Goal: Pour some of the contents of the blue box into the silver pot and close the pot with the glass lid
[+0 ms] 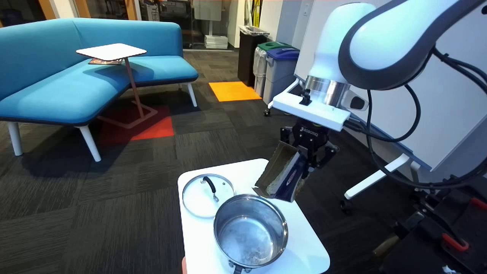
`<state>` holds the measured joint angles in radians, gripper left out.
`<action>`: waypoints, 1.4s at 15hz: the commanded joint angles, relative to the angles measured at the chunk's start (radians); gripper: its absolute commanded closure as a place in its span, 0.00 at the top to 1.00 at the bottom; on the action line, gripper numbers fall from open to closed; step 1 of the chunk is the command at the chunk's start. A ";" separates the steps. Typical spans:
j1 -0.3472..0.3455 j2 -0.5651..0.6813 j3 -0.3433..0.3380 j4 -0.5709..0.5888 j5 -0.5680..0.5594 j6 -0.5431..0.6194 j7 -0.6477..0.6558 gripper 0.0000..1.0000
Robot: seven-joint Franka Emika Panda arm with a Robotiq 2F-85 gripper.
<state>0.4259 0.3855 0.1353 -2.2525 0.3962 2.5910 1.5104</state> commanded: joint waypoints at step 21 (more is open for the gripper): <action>0.143 0.059 -0.065 0.054 -0.530 -0.028 0.615 0.17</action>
<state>0.5595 0.4436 0.0688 -2.2331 -0.1022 2.6013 2.0887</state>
